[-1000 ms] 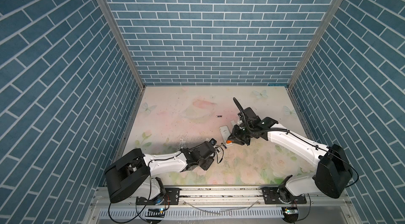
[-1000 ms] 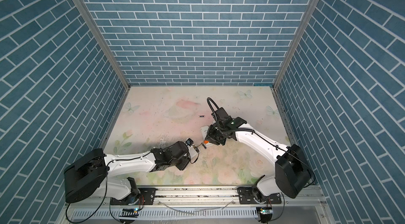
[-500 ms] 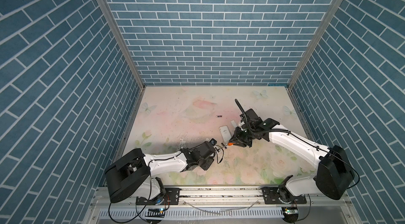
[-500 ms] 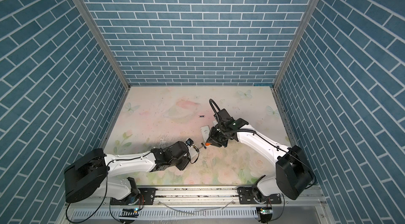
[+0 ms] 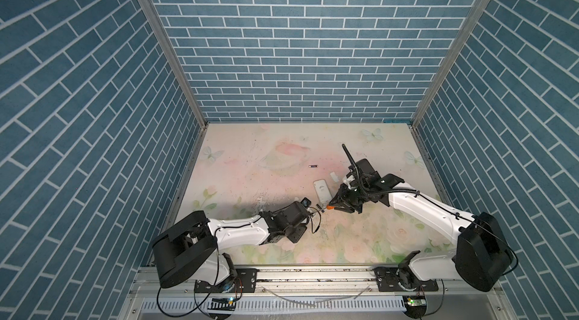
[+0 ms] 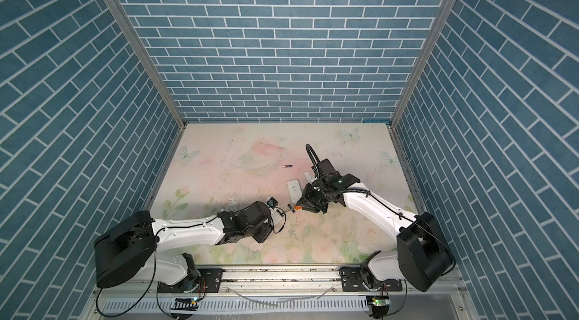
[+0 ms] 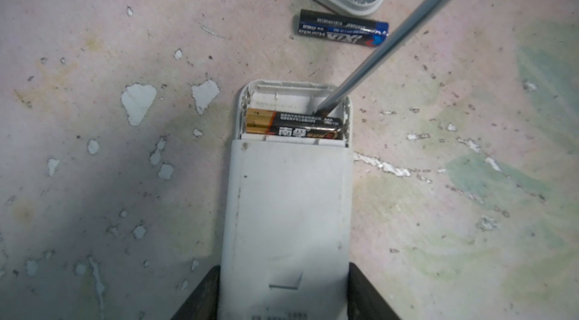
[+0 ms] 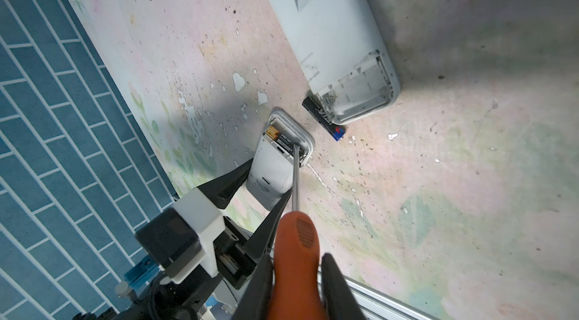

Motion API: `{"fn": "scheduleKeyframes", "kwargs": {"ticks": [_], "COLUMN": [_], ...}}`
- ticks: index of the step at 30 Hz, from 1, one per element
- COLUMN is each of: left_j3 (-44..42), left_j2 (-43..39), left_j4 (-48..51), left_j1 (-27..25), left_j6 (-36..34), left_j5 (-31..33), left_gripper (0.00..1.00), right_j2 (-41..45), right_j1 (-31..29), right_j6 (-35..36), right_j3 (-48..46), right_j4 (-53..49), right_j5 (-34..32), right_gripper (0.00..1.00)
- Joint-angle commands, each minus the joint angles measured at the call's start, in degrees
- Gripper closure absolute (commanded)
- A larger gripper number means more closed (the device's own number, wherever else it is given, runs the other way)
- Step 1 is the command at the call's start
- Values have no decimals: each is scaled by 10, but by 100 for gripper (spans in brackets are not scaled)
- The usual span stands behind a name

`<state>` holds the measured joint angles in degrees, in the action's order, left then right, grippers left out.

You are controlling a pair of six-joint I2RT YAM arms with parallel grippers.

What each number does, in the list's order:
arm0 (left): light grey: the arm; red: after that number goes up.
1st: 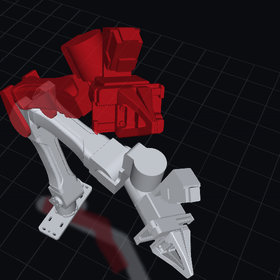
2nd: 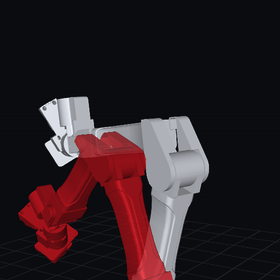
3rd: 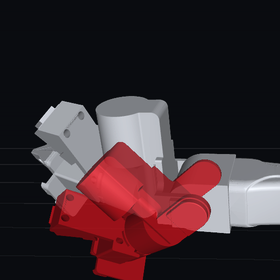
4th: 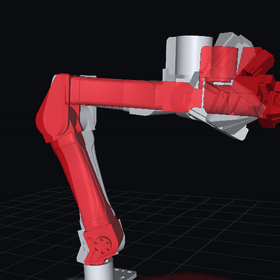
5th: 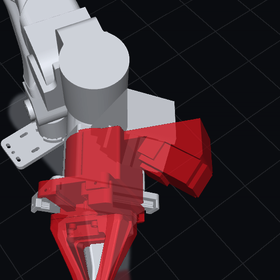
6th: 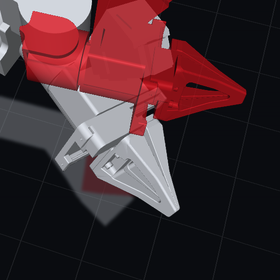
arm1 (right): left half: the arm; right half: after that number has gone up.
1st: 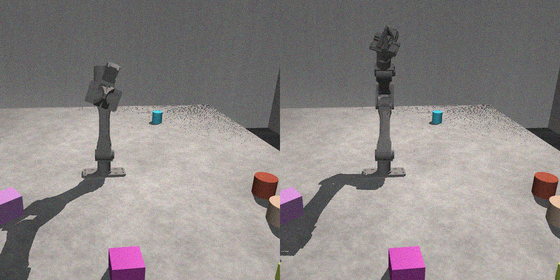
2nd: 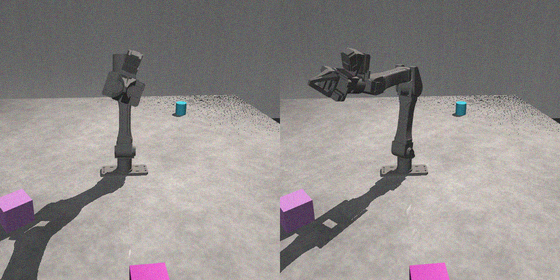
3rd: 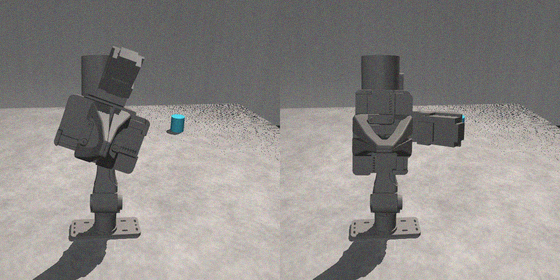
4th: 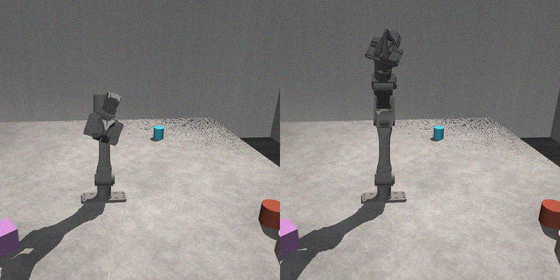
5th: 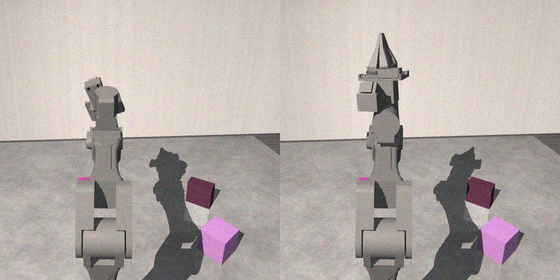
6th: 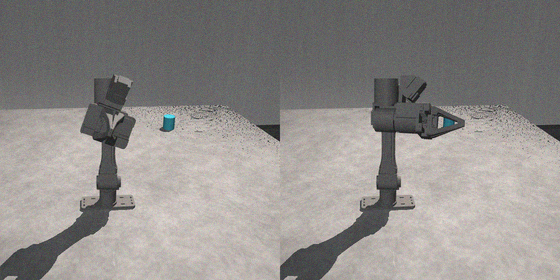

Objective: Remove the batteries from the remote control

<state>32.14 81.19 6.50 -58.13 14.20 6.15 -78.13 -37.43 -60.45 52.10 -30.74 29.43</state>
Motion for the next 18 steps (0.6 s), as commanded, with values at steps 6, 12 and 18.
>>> {"fn": "scheduleKeyframes", "kwargs": {"ticks": [6, 12, 18], "left_j3": [-4, 3, 2], "left_j2": [26, 39, 38], "left_j4": [9, 5, -2], "left_j1": [-3, -3, -4], "left_j6": [4, -5, -8], "left_j5": [14, 13, 11], "left_gripper": [40, 40, 41], "right_j2": [2, -10, -12], "right_j1": [6, 14, 25], "right_j6": [-5, 17, 35], "right_j3": [-27, -39, -37], "right_j4": [-7, 1, -9], "right_j5": [36, 46, 48], "right_gripper": [100, 100, 100]}}
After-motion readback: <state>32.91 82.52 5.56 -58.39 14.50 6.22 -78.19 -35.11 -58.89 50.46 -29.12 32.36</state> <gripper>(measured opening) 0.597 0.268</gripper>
